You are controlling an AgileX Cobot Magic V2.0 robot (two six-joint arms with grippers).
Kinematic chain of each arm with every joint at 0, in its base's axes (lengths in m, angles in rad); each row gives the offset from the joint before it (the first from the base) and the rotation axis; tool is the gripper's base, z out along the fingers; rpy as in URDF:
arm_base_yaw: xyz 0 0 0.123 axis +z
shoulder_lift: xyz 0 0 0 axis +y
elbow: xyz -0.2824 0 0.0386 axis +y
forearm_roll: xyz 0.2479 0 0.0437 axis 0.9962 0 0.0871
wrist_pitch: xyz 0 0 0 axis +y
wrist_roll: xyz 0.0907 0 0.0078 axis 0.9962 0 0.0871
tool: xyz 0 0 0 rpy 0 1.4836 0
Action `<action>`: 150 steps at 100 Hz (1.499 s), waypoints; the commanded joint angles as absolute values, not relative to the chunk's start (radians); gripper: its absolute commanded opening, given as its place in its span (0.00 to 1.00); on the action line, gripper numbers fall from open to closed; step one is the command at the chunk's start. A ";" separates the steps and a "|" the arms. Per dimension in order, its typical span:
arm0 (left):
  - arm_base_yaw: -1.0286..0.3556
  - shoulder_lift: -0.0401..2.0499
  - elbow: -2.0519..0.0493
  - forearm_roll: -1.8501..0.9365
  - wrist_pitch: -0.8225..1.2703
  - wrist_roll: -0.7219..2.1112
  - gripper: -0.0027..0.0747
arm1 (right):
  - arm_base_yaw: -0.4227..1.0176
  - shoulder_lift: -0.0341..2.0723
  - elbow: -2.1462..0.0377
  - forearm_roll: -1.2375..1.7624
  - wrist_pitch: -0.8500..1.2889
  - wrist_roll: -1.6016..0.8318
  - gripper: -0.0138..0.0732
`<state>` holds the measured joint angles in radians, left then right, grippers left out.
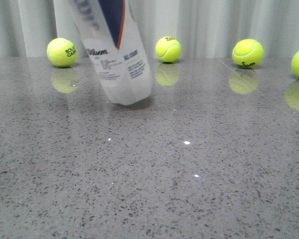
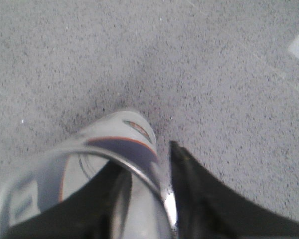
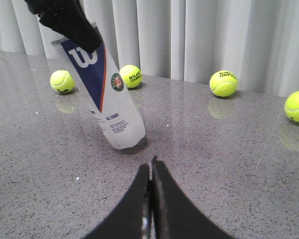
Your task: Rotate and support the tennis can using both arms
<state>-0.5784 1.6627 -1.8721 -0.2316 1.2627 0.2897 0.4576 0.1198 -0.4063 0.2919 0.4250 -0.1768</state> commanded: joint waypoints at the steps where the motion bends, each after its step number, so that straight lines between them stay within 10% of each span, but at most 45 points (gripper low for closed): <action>1: -0.586 1.669 -1.947 -0.269 1.278 0.280 0.56 | 0.452 0.131 -0.430 0.304 0.350 -0.183 0.09; 70: -0.586 1.765 -2.103 -0.341 1.230 0.290 0.63 | 0.452 0.131 -0.430 0.304 0.350 -0.183 0.09; 110: -0.586 1.563 -1.878 -0.326 0.860 0.292 0.01 | 0.452 0.131 -0.430 0.304 0.350 -0.183 0.09; 150: -0.586 1.241 -1.290 -0.324 0.493 0.292 0.01 | 0.452 0.131 -0.430 0.304 0.350 -0.183 0.09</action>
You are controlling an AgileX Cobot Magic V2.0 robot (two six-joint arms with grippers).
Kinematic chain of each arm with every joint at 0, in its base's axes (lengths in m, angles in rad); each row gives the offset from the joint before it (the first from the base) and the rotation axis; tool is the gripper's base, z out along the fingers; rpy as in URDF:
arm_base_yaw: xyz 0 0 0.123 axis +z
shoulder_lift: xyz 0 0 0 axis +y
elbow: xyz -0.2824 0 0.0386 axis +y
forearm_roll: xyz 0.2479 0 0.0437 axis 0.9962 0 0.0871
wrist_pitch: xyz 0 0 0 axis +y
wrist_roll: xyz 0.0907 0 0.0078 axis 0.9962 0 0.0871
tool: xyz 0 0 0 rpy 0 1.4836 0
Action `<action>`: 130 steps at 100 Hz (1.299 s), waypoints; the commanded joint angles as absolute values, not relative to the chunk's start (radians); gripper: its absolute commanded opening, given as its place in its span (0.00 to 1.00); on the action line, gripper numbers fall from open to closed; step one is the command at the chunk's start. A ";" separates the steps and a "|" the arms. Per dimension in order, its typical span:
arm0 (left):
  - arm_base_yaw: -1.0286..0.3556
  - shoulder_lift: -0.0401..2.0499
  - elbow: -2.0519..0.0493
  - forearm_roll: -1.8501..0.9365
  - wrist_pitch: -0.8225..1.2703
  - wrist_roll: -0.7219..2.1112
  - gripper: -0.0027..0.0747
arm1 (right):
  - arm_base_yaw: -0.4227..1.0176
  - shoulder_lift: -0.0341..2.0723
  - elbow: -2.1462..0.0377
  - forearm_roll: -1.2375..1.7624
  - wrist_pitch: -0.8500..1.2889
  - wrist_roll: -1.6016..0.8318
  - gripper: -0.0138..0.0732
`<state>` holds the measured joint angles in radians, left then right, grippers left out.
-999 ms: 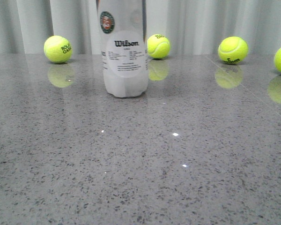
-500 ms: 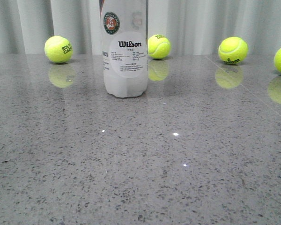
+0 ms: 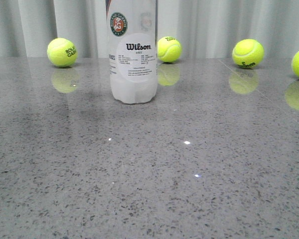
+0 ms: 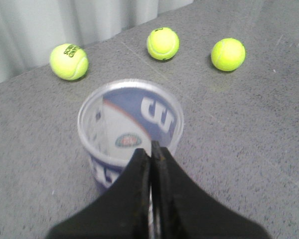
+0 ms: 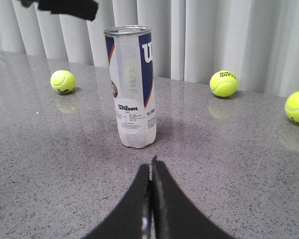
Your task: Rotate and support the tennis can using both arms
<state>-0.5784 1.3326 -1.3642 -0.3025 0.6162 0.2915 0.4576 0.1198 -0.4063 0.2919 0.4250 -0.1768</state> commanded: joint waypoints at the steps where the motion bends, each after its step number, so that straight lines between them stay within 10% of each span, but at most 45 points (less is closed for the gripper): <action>1: -0.586 1.236 -1.281 -0.324 0.490 0.292 0.01 | 0.452 0.131 -0.430 0.304 0.350 -0.183 0.09; 130: -0.104 0.361 -0.303 0.008 0.093 0.052 0.01 | 0.452 0.131 -0.430 0.304 0.350 -0.183 0.09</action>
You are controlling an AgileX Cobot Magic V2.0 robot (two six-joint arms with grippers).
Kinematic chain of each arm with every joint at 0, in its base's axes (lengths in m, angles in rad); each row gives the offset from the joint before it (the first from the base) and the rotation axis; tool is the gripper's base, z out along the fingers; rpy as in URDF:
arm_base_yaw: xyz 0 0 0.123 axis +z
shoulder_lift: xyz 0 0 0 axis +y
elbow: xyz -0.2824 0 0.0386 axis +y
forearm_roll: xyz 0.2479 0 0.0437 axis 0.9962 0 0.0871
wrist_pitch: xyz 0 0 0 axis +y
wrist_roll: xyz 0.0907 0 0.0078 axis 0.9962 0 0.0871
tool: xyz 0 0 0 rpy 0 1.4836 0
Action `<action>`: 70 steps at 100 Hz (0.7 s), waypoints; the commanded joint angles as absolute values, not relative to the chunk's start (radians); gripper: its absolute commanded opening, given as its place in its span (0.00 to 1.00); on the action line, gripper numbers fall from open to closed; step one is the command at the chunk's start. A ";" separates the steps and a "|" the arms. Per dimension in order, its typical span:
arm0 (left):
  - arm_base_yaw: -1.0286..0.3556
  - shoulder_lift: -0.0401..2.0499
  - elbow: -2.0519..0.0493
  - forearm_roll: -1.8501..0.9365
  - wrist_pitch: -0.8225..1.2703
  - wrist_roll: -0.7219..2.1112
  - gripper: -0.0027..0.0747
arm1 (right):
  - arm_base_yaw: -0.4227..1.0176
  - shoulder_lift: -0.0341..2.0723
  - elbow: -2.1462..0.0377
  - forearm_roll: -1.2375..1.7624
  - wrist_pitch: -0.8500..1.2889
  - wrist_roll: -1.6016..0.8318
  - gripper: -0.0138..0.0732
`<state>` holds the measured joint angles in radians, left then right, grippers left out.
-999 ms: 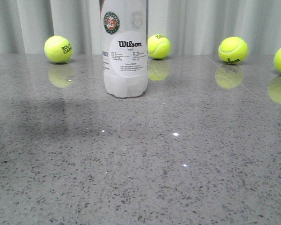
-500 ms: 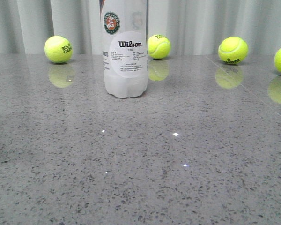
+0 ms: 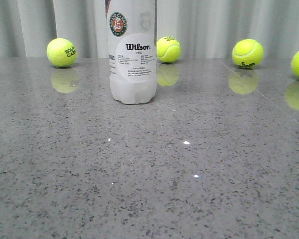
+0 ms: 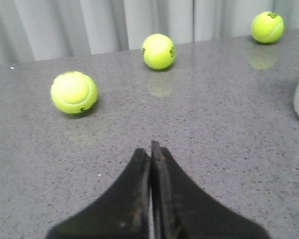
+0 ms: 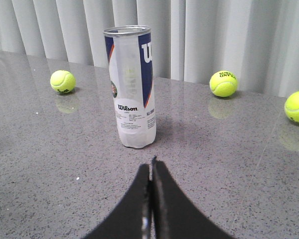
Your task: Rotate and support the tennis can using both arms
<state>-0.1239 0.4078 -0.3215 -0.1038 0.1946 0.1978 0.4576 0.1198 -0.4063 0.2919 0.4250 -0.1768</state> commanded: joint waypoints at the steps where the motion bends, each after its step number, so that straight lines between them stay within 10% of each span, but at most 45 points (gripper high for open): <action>1: -0.100 0.349 -0.298 0.017 0.092 0.038 0.01 | 0.452 0.131 -0.430 0.304 0.350 -0.183 0.09; 70: -0.083 -0.038 0.045 0.047 0.061 -0.023 0.01 | 0.452 0.131 -0.430 0.304 0.353 -0.183 0.09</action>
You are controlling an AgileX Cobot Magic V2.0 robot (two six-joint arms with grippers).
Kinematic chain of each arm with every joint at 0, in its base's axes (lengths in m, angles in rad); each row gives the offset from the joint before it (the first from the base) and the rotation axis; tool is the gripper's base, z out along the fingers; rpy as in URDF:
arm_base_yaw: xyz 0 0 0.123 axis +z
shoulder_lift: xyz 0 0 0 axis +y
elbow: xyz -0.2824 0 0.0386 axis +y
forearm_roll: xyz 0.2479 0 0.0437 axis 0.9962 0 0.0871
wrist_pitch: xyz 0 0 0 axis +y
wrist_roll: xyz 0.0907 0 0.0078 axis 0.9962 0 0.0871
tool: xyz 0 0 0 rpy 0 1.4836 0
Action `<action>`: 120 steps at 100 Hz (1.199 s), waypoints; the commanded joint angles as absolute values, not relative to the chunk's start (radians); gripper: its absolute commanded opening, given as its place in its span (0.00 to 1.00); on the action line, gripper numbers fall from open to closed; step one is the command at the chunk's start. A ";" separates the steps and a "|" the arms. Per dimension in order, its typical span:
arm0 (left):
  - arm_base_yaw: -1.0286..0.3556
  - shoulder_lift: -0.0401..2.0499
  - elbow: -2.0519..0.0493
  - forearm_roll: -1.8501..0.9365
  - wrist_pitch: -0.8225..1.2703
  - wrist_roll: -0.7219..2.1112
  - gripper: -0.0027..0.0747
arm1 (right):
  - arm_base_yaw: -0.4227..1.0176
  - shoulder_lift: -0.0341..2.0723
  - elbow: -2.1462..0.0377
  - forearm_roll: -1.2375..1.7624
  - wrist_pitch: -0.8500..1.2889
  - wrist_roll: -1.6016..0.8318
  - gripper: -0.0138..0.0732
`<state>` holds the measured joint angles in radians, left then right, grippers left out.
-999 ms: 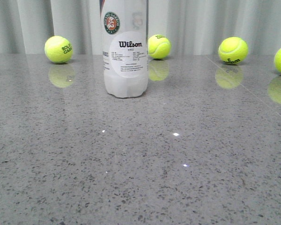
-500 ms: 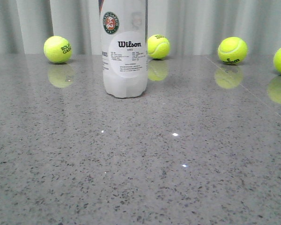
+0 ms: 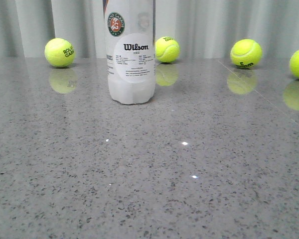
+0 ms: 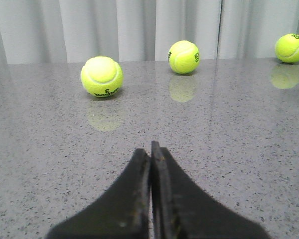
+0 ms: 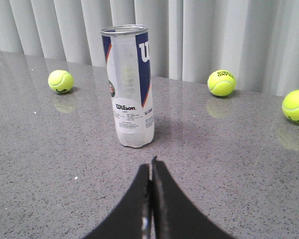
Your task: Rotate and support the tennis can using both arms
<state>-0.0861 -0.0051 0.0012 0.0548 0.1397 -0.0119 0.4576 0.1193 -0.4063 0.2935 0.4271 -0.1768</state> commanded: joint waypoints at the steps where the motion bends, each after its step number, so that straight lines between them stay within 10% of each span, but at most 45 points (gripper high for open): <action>1: -0.086 -0.038 0.045 0.047 0.060 -0.023 0.01 | 0.452 0.131 -0.430 0.304 0.353 -0.183 0.09; 90: -0.087 -0.038 0.045 0.047 0.062 -0.023 0.01 | 0.452 0.131 -0.430 0.304 0.348 -0.183 0.09; 120: -0.087 -0.038 0.045 0.047 0.062 -0.023 0.01 | 0.298 0.131 -0.240 0.124 -0.096 -0.086 0.09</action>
<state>-0.0861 -0.0051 0.0012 0.0548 0.1397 -0.0119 0.3791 0.1176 -0.2777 0.2285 0.1436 -0.1493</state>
